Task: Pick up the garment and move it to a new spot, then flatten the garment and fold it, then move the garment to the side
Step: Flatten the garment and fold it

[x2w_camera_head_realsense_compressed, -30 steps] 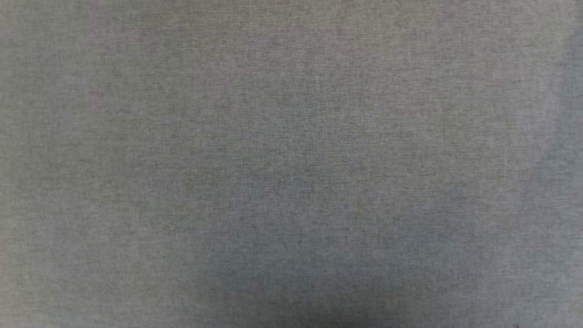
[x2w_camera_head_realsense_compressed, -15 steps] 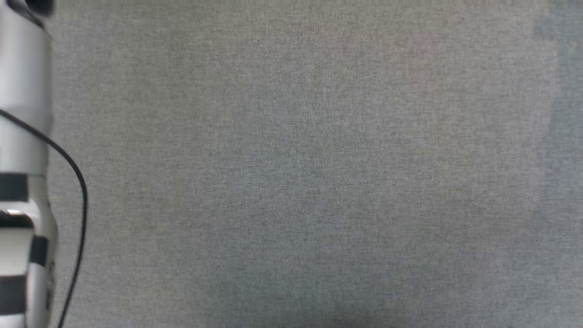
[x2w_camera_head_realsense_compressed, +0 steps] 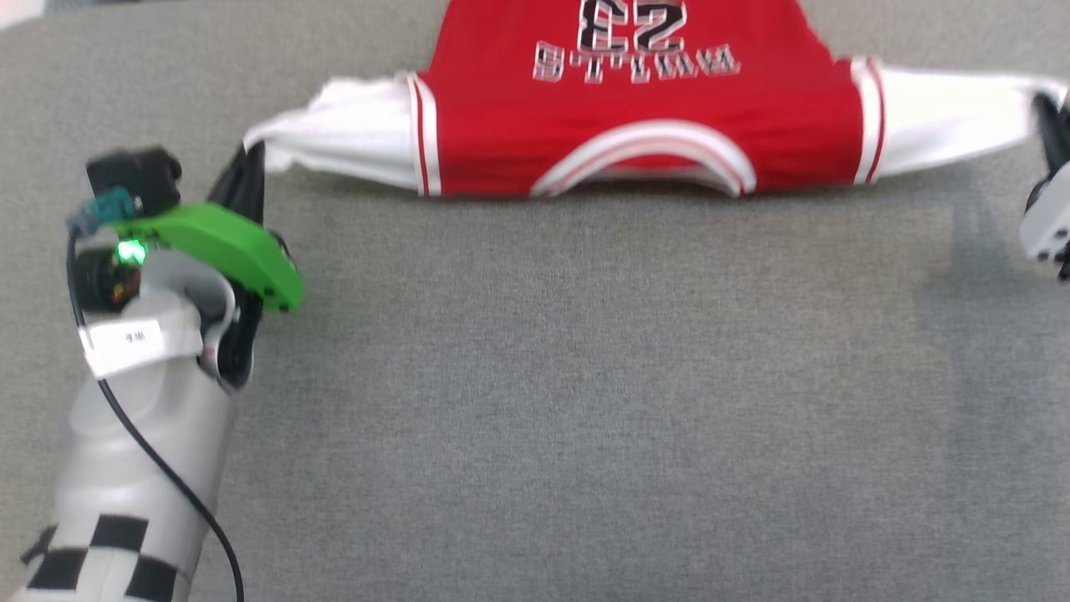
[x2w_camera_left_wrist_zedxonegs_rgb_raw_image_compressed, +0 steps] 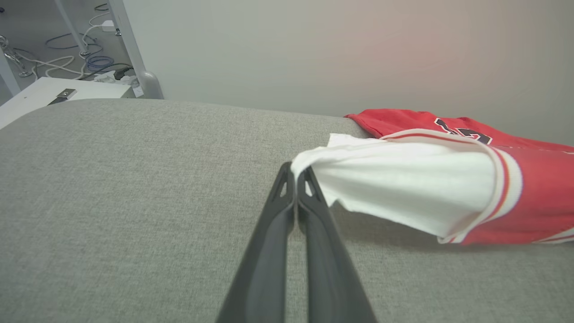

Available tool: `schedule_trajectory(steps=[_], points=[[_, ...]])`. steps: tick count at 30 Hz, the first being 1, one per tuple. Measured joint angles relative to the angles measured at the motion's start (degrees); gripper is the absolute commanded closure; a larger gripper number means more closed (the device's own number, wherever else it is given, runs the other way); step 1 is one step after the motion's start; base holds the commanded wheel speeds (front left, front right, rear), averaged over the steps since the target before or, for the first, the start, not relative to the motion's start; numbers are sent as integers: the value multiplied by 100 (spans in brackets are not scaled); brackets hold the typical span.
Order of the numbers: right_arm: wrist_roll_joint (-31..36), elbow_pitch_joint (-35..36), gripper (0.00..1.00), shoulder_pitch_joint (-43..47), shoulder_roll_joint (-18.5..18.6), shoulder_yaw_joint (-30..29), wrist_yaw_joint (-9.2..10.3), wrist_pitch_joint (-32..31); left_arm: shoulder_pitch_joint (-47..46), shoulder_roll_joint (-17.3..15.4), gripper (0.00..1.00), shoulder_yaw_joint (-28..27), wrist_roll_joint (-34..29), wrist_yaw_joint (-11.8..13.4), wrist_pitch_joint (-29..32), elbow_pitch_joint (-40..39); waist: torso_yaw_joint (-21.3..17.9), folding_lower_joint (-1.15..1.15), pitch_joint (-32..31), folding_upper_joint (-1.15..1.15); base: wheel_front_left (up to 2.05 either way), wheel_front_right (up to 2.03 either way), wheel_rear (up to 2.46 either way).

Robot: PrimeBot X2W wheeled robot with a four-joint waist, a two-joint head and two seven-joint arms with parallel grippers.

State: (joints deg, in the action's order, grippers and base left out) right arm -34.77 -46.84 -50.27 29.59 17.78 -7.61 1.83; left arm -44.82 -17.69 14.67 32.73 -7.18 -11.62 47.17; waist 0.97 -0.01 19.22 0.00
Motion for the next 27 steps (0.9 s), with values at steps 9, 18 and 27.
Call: schedule_trajectory(steps=[9, 18, 27], points=[[-541, 383, 100, 1213, 191, 68, -1, -802, 1226, -179, 100, 77, 287, -34, 716, -274, 2, 0, -840, 0, 0, 0, 0], [-962, 966, 100, 2427, 436, -164, -2, -1785, 2471, -468, 100, 170, 583, 27, 1610, -1282, -20, 0, -1536, 0, 0, 0, 0], [-1038, 1624, 100, 3521, 475, -939, -2, -2715, 3654, -825, 100, 101, 953, 403, 2474, -2748, -83, 0, -1879, 0, 0, 0, 0]])
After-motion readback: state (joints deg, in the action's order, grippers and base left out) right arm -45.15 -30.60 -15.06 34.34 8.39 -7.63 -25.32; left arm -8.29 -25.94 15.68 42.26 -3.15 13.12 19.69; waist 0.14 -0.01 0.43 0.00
